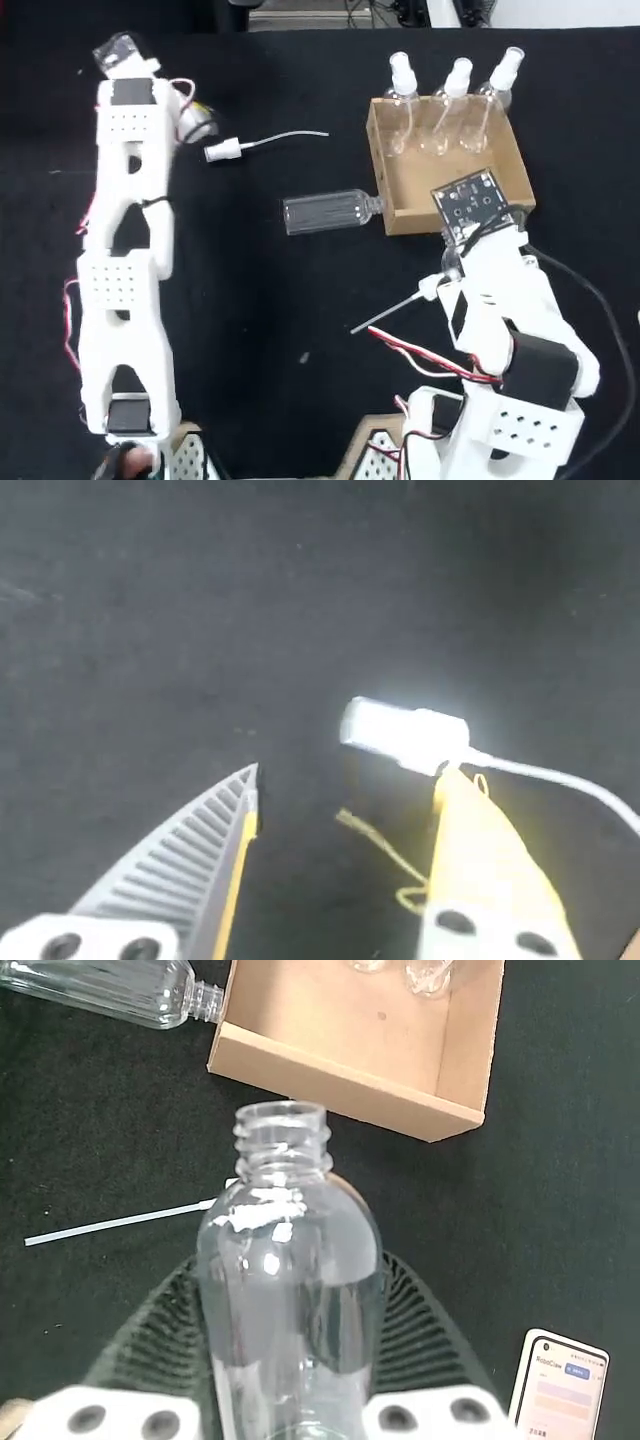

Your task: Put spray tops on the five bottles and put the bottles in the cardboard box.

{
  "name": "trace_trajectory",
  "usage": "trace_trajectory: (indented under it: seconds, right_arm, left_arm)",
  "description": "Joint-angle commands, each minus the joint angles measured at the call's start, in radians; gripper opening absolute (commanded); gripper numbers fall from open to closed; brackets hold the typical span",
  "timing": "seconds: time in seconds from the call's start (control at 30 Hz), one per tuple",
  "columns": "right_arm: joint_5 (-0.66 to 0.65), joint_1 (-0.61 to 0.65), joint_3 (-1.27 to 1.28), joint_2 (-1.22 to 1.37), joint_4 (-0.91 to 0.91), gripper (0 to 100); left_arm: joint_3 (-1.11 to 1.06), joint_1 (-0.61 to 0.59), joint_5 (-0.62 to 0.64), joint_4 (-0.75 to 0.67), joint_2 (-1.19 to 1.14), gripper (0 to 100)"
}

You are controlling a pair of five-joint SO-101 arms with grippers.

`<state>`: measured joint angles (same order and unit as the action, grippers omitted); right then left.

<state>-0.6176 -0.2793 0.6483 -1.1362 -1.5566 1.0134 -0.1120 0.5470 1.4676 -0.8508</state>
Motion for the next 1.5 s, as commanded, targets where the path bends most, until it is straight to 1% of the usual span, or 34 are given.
trace_trajectory:
  seconds: [0.0,0.1,0.23,0.33,0.43,0.6,0.73,0.77,0.87,0.93,1.03,1.17,1.2,1.27,1.33,1.4,1.47]
  right_arm:
    - [-0.008,-0.017,-0.008,-0.016,0.003,1.1]
    - [-0.008,-0.017,-0.008,-0.016,0.003,1.1]
    - [-0.008,-0.017,-0.008,-0.016,0.003,1.1]
    - [-0.008,-0.017,-0.008,-0.016,0.003,1.1]
    - [-0.008,-0.017,-0.008,-0.016,0.003,1.1]
    - [-0.008,-0.017,-0.008,-0.016,0.003,1.1]
    - [-0.008,-0.017,-0.012,-0.016,0.003,1.1]
    - [-0.008,-0.017,-0.012,-0.016,0.003,1.1]
    - [-0.008,-0.017,-0.012,-0.016,0.003,1.1]
    - [-0.008,-0.017,-0.012,-0.016,0.003,1.1]
    - [-0.008,-0.017,-0.010,-0.016,0.003,1.1]
    - [-0.008,-0.017,-0.010,-0.016,0.003,1.1]
    - [-0.008,-0.017,-0.008,-0.016,0.003,1.1]
    - [-0.008,-0.015,-0.008,-0.016,0.003,1.1]
    - [-0.008,-0.014,-0.008,-0.016,0.003,1.1]
    - [-0.008,-0.012,-0.008,-0.016,0.003,1.1]
    - [-0.008,-0.012,-0.012,-0.016,0.003,1.1]
  left_arm:
    - [0.074,0.056,0.020,-0.061,-0.043,26]
    - [0.076,0.079,0.011,-0.120,-0.086,26]
    - [0.074,0.062,-0.078,-0.184,-0.109,26]
    - [0.084,0.064,-0.157,-0.186,-0.141,26]
    - [0.084,0.076,-0.209,-0.186,-0.167,26]
    - [0.084,0.070,-0.221,-0.190,-0.196,26]
    - [0.085,0.068,-0.226,-0.146,-0.193,26]
    - [0.085,0.068,-0.245,-0.130,-0.193,26]
    - [0.117,0.064,-0.379,-0.078,-0.203,26]
    - [0.139,0.048,-0.446,-0.054,-0.212,26]
    - [0.165,0.021,-0.482,-0.043,-0.227,26]
    - [0.226,-0.027,-0.486,-0.015,-0.230,26]
    - [0.254,-0.035,-0.502,0.000,-0.230,26]
    - [0.320,-0.050,-0.571,0.012,-0.241,26]
    - [0.363,-0.065,-0.609,0.006,-0.241,26]
    - [0.397,-0.071,-0.598,0.012,-0.241,26]
    - [0.410,-0.070,-0.554,0.015,-0.241,26]
